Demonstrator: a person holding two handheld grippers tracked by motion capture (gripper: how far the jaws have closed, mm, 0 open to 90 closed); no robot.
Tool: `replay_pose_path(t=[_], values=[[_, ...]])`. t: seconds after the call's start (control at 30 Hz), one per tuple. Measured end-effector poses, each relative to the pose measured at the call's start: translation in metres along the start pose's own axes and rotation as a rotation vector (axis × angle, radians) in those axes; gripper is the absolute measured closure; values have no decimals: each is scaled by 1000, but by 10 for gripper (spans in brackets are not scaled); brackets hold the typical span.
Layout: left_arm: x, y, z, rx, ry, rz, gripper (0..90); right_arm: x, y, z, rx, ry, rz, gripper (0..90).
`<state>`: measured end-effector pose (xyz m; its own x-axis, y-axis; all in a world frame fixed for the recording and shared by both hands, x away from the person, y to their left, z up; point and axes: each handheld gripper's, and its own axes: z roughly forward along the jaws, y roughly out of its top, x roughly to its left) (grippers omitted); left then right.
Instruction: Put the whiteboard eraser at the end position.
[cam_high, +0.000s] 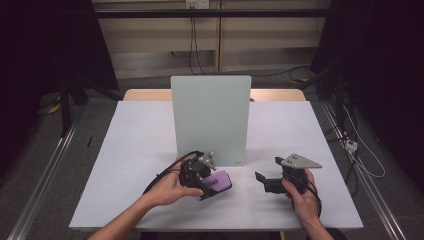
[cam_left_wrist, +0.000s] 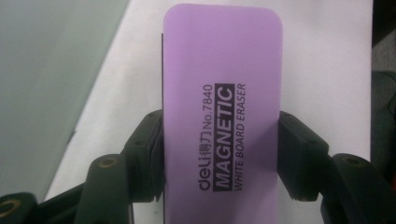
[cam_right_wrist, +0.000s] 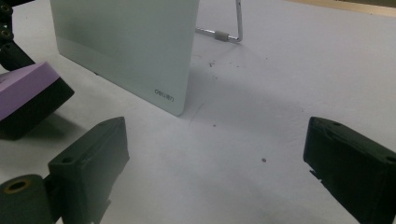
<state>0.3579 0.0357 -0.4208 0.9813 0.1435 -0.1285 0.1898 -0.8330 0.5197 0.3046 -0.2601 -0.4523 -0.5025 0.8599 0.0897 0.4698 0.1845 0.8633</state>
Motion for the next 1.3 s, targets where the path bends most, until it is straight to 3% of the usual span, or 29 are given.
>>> replay_pose_path(t=[0.13,0.27,0.37,0.53,0.57,0.9,1.13,1.3], values=[[-5,2,5,8,19,23,409,0,0,0,0,-1,2,71],[-2,2,10,7,19,-2,410,0,0,0,-1,1,-2,71],[-1,2,12,9,20,9,410,0,0,0,0,0,0,71],[-1,0,16,-7,15,-21,409,0,0,-1,-2,0,0,71],[0,0,16,-2,16,-8,409,0,0,-1,-1,1,2,71],[0,-3,19,-24,24,-41,397,0,0,-1,-1,3,-3,71],[0,-4,21,-26,39,-24,362,0,0,-1,-2,1,-4,71],[0,-5,22,-41,50,-32,248,0,0,-1,-2,-1,-1,71]])
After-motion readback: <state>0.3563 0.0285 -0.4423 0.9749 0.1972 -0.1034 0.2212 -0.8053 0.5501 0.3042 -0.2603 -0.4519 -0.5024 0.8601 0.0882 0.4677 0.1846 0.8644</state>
